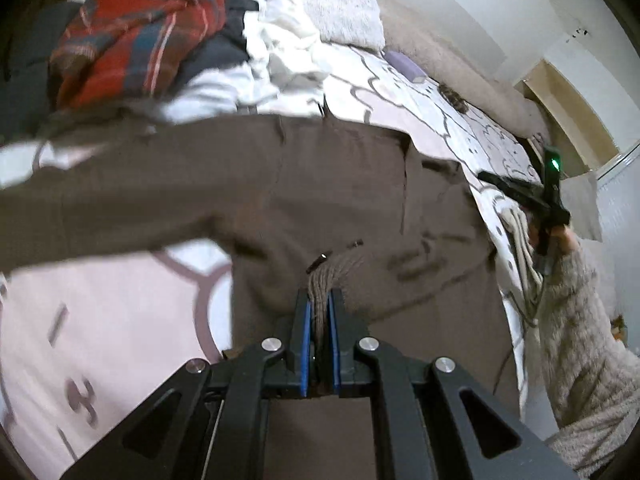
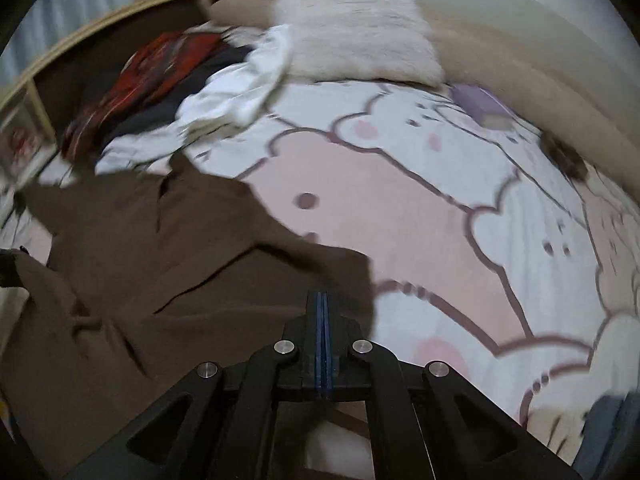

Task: Fold clothes
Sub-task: 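Fold the sweater side over with the left gripper while the right gripper holds the hem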

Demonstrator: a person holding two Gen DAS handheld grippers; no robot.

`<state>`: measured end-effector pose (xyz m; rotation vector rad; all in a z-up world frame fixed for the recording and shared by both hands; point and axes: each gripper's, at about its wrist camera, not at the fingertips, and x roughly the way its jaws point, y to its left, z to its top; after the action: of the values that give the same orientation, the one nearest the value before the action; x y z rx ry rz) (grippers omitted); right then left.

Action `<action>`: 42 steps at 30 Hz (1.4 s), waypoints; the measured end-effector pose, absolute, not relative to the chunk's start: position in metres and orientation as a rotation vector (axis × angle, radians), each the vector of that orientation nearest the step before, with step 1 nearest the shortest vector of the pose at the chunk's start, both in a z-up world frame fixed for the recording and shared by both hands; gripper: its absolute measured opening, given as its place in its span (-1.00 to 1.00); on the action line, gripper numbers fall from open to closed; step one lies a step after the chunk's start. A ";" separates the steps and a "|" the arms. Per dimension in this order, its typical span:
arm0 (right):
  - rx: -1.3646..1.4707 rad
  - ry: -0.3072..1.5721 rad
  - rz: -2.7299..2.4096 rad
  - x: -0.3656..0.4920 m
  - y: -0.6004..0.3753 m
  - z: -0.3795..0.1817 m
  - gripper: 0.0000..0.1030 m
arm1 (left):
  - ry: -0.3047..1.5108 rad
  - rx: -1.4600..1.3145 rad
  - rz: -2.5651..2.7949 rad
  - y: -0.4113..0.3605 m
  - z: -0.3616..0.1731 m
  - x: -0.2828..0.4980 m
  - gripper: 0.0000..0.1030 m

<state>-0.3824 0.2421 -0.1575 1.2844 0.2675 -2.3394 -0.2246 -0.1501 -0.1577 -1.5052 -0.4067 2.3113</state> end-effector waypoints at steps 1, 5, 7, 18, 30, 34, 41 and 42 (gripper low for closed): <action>1.286 0.304 -2.324 -0.383 0.235 -0.158 -1.00 | -0.415 -1.505 2.302 -0.150 -0.160 -0.219 -0.84; 1.354 0.468 -2.296 -0.385 0.217 -0.173 -1.00 | -0.463 -1.510 2.270 -0.151 -0.167 -0.199 -0.84; 1.380 0.542 -2.282 -0.386 0.210 -0.180 -1.00 | -0.487 -1.512 2.255 -0.153 -0.170 -0.192 -0.84; 1.200 0.550 -2.286 -0.367 0.217 -0.172 0.81 | -0.525 -1.514 2.230 -0.149 -0.181 -0.185 -0.83; 1.382 0.452 -2.208 -0.378 0.219 -0.212 -0.65 | -0.489 -1.524 2.252 -0.151 -0.184 -0.186 -0.84; 1.401 0.246 -2.284 -0.381 0.241 -0.204 -0.90 | -0.368 -1.504 2.290 -0.141 -0.168 -0.198 -0.83; 1.398 -0.039 -2.410 -0.396 0.286 -0.205 -0.90 | -0.060 -1.471 2.361 -0.129 -0.143 -0.268 -0.83; 1.397 -0.081 -2.426 -0.399 0.293 -0.205 -0.91 | -0.024 -1.475 2.372 -0.129 -0.145 -0.290 -0.83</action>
<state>-0.3989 0.2928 -0.2053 1.3966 -0.0807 -2.4259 -0.2895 -0.1287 -0.1446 -1.4746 -0.0236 2.3717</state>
